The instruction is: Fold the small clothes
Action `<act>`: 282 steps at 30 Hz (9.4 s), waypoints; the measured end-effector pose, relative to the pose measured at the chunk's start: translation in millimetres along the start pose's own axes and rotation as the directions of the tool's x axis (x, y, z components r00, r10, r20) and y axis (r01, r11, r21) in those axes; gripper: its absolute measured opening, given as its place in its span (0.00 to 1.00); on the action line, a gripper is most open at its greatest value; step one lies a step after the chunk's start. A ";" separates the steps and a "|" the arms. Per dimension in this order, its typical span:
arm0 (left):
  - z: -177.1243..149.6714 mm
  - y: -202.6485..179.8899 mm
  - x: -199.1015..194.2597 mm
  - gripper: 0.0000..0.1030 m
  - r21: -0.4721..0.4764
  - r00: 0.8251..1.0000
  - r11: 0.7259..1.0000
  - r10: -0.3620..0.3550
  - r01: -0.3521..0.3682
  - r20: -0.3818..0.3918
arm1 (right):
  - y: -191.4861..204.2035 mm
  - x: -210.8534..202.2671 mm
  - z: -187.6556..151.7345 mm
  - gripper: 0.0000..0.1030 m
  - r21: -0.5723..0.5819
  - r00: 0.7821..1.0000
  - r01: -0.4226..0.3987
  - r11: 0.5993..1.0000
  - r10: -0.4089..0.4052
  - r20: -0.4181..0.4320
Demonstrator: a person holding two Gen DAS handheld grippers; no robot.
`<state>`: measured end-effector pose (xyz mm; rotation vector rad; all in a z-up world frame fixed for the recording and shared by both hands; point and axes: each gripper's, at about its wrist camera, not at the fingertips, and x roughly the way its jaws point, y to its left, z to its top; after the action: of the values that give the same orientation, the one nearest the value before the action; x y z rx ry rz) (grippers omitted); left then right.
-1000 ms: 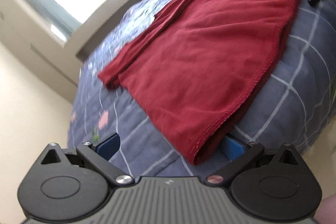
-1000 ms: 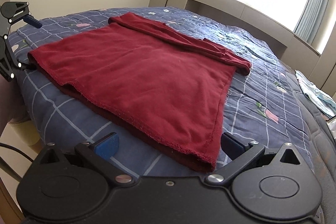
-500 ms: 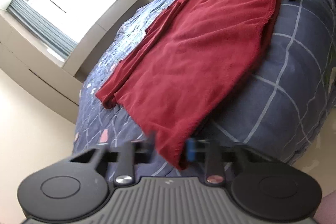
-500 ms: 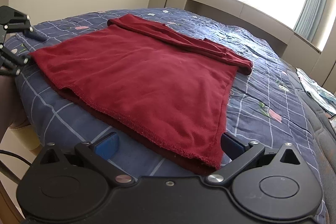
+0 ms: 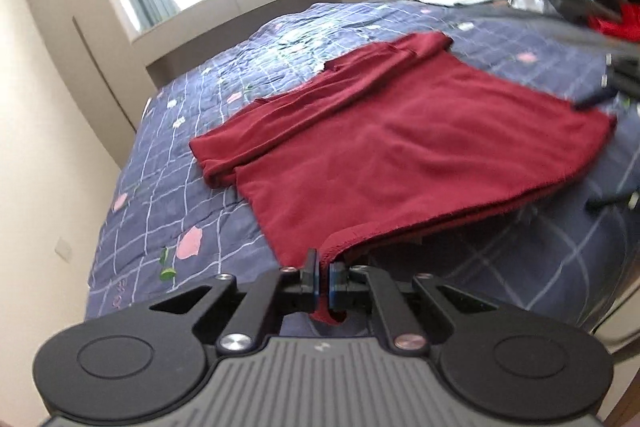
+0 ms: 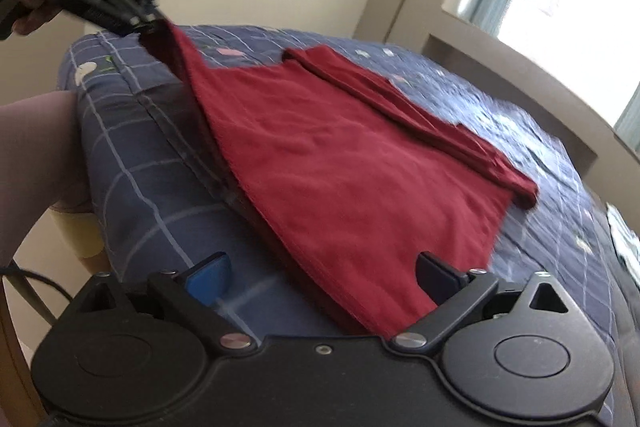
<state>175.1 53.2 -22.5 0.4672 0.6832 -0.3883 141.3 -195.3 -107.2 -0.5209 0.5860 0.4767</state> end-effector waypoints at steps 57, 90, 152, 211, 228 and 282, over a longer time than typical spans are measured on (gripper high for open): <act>49.3 37.5 -29.1 0.03 -0.245 0.994 0.964 -0.113 0.107 -0.010 | -131.4 -55.0 34.3 0.05 -0.120 0.992 -0.084 0.989 0.072 -0.105; 216.0 189.8 303.5 0.03 -0.394 0.972 0.919 -0.110 0.021 -0.205 | -363.8 286.2 159.4 0.06 -0.022 0.941 -0.108 0.994 0.095 -0.326; 171.2 100.4 256.5 1.00 -0.631 0.962 0.725 0.213 -0.274 -0.173 | -259.7 209.7 90.9 0.99 0.264 0.945 0.326 0.908 -0.325 -0.049; 82.5 123.9 218.9 1.00 -0.712 0.918 0.579 0.232 -0.397 -0.323 | -288.3 212.2 53.7 0.54 0.578 0.955 0.284 0.765 -0.281 -0.097; 68.4 113.7 208.0 1.00 -0.748 0.910 0.528 0.149 -0.403 -0.386 | -213.7 176.4 27.0 0.99 0.377 0.872 0.489 0.787 -0.428 -0.238; 75.4 112.0 208.7 1.00 -0.695 0.907 0.588 0.205 -0.414 -0.367 | -154.3 269.8 119.5 0.99 0.259 0.939 0.337 0.905 -0.343 -0.026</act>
<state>416.2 66.9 -80.9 -0.1994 0.9216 0.3300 471.7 -171.4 -140.5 -0.3562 0.5155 0.0688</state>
